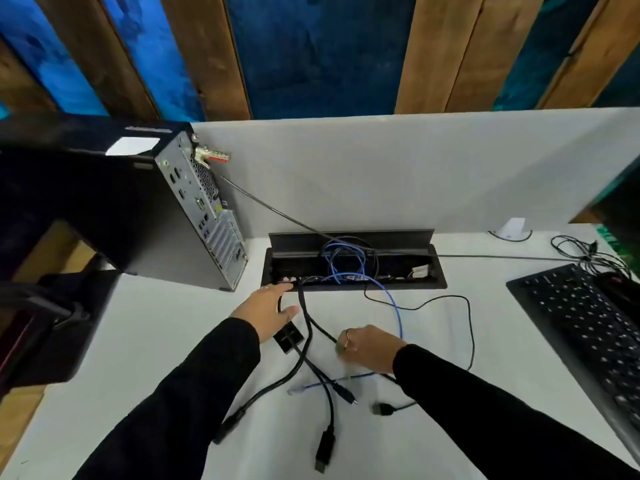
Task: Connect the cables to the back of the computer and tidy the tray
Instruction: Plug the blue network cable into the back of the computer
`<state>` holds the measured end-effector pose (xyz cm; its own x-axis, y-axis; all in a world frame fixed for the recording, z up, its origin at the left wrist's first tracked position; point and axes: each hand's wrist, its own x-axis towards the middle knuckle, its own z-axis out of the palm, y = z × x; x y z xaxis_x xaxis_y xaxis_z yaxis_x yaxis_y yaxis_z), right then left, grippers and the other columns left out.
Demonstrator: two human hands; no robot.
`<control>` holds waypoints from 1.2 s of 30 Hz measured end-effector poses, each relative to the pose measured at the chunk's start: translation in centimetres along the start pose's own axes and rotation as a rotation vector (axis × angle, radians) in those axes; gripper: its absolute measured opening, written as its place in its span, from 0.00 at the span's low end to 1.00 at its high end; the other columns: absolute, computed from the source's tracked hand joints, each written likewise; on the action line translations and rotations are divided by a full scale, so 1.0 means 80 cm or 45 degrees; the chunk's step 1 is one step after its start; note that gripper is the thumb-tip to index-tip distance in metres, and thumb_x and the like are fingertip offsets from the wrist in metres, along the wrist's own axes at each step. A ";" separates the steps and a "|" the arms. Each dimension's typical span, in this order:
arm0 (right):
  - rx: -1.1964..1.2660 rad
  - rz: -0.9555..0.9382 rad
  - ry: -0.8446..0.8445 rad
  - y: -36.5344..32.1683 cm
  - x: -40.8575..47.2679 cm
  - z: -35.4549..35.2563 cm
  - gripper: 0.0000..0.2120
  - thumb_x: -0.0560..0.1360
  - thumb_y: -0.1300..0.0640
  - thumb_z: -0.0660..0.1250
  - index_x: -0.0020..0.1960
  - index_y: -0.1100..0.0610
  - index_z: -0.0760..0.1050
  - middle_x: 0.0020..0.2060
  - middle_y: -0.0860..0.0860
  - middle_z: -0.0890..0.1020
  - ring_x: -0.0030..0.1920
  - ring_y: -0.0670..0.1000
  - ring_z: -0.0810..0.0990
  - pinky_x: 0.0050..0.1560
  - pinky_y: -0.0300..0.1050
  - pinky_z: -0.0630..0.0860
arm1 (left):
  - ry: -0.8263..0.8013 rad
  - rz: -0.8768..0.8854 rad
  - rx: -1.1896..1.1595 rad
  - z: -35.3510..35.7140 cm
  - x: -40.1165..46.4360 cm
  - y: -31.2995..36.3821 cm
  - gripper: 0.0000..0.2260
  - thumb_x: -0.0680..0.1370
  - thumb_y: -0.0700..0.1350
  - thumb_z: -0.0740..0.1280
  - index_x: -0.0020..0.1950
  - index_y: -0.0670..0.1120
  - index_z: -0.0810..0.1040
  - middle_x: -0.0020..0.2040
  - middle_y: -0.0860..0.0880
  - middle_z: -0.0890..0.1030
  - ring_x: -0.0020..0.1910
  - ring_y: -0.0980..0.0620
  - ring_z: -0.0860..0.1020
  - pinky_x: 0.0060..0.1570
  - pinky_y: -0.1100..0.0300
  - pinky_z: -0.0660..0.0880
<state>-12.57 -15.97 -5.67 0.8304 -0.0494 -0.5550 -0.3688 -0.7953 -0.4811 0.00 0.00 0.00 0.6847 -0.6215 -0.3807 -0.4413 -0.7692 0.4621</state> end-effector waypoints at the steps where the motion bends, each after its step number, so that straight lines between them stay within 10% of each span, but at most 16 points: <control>1: -0.012 -0.007 -0.042 -0.001 0.001 0.006 0.14 0.77 0.51 0.60 0.56 0.59 0.74 0.53 0.57 0.79 0.56 0.58 0.74 0.52 0.46 0.69 | -0.005 -0.007 -0.010 0.003 0.001 -0.001 0.23 0.80 0.50 0.60 0.74 0.49 0.61 0.73 0.46 0.65 0.71 0.48 0.64 0.68 0.58 0.60; 6: -0.133 -0.036 -0.048 -0.002 -0.002 0.023 0.15 0.75 0.49 0.63 0.56 0.58 0.73 0.42 0.53 0.77 0.60 0.55 0.67 0.56 0.48 0.67 | -0.014 -0.039 -0.084 0.026 -0.001 -0.004 0.21 0.80 0.48 0.60 0.73 0.49 0.62 0.72 0.47 0.66 0.70 0.50 0.65 0.66 0.62 0.60; 14: -0.290 -0.085 -0.020 0.019 -0.014 0.045 0.14 0.79 0.56 0.53 0.60 0.58 0.72 0.56 0.57 0.77 0.58 0.58 0.72 0.58 0.51 0.67 | -0.040 -0.018 -0.175 0.050 -0.007 -0.002 0.19 0.80 0.47 0.60 0.71 0.51 0.65 0.67 0.49 0.71 0.65 0.51 0.69 0.60 0.65 0.63; 21: -0.136 -0.089 0.382 0.025 -0.036 0.023 0.14 0.81 0.50 0.49 0.56 0.56 0.69 0.49 0.55 0.78 0.47 0.58 0.78 0.45 0.49 0.71 | 0.011 -0.015 -0.260 0.040 -0.007 0.002 0.18 0.80 0.47 0.60 0.71 0.51 0.67 0.67 0.50 0.72 0.64 0.52 0.70 0.57 0.67 0.62; 29: 0.195 -0.081 0.869 0.013 -0.046 -0.005 0.11 0.81 0.53 0.52 0.50 0.56 0.72 0.23 0.46 0.65 0.25 0.47 0.68 0.29 0.36 0.64 | 0.069 -0.163 -0.977 0.032 -0.004 0.020 0.10 0.81 0.41 0.58 0.57 0.48 0.77 0.48 0.47 0.80 0.38 0.52 0.76 0.32 0.69 0.71; 36: 0.317 -0.116 0.975 0.001 -0.045 -0.003 0.10 0.80 0.54 0.53 0.51 0.55 0.72 0.22 0.48 0.60 0.24 0.51 0.61 0.28 0.42 0.62 | 0.164 -0.113 -1.425 0.017 -0.007 0.039 0.09 0.79 0.46 0.63 0.51 0.44 0.81 0.38 0.49 0.81 0.29 0.56 0.70 0.30 0.66 0.66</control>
<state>-15.51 -16.04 -3.53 0.8837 -0.4629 0.0690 -0.2933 -0.6626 -0.6892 -2.53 -2.27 0.60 0.7708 -0.5017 -0.3926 0.3354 -0.2044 0.9196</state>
